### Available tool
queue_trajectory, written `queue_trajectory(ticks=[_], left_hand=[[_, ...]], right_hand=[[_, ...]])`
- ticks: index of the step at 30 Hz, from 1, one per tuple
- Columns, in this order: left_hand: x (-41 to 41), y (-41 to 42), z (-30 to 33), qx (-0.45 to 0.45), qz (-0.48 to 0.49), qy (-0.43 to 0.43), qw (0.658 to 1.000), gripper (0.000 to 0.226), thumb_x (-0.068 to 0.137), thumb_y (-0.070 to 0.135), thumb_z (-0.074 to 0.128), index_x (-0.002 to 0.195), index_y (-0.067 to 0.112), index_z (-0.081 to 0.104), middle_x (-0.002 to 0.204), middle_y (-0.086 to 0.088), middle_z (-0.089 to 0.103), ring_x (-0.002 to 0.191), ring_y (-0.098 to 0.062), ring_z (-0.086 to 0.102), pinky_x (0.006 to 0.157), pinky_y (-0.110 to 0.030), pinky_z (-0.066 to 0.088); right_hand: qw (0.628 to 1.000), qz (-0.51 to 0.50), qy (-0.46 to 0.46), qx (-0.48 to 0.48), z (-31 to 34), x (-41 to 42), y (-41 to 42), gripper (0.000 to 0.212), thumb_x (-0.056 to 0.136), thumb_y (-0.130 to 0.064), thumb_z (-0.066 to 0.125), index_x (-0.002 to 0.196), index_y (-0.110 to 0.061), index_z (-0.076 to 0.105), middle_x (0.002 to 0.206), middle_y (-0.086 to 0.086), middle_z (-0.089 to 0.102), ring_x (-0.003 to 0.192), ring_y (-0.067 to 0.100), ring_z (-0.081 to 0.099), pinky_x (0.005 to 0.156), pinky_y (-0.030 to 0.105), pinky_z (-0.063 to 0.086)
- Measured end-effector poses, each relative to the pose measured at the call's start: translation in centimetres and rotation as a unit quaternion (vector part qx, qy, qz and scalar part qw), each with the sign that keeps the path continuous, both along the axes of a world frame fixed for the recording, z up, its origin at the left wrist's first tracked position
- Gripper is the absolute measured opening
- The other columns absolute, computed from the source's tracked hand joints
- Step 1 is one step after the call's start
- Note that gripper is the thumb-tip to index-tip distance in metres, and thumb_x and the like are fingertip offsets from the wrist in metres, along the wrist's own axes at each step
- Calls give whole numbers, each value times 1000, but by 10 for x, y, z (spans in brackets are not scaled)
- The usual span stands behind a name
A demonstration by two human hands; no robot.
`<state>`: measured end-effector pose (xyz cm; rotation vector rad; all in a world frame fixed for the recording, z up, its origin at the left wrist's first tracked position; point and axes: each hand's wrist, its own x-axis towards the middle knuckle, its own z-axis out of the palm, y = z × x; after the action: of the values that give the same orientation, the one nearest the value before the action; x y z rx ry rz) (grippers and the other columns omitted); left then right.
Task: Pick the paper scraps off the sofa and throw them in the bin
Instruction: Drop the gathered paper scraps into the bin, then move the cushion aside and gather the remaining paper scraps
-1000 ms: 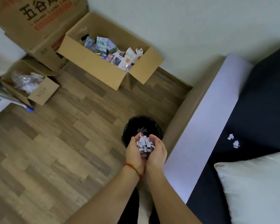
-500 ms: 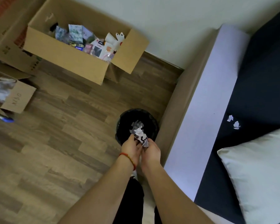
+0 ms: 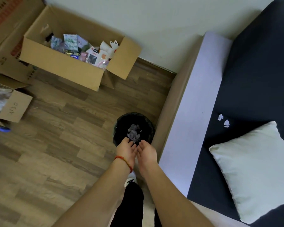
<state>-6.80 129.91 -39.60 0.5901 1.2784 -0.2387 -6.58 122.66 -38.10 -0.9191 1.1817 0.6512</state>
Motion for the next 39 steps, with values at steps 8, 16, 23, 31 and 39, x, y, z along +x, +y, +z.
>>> queue_trajectory(ticks=[8, 16, 23, 31, 39], left_hand=[[0, 0, 70, 41, -43, -31, 998, 44, 110, 24, 43, 149, 6, 49, 151, -20, 53, 139, -34, 53, 116, -45, 42], [39, -63, 162, 78, -78, -179, 978, 27, 103, 34, 54, 96, 13, 71, 86, -7, 70, 75, -18, 70, 78, -33, 56], [70, -194, 216, 77, -255, -297, 917, 28, 103, 33, 56, 108, 12, 74, 98, -12, 78, 88, -26, 78, 73, -35, 63], [82, -395, 173, 103, -372, -268, 883, 26, 108, 19, 50, 117, 8, 72, 108, -19, 79, 102, -32, 78, 90, -43, 61], [108, -550, 111, 174, -378, -194, 888, 21, 101, 19, 60, 117, 12, 73, 113, -10, 78, 105, -23, 76, 94, -39, 60]], right_hand=[[996, -23, -56, 61, 73, -7, -13, 45, 109, -15, 57, 151, -2, 50, 153, 17, 55, 143, 29, 53, 120, 41, 44], [965, 52, -257, 3, 182, 33, -101, 27, 109, -14, 49, 121, -10, 73, 111, 10, 79, 99, 15, 73, 99, 38, 58], [911, 127, -370, -127, 234, 51, -266, 30, 110, -13, 46, 115, -11, 76, 93, 1, 78, 89, 12, 72, 82, 30, 58], [910, 89, -336, -224, 179, 63, -504, 30, 107, -13, 47, 114, -12, 76, 100, 1, 75, 90, 12, 70, 82, 29, 57], [943, 26, -267, -198, 93, 71, -642, 24, 107, -19, 50, 114, -31, 69, 124, -7, 71, 111, 6, 70, 90, 25, 56]])
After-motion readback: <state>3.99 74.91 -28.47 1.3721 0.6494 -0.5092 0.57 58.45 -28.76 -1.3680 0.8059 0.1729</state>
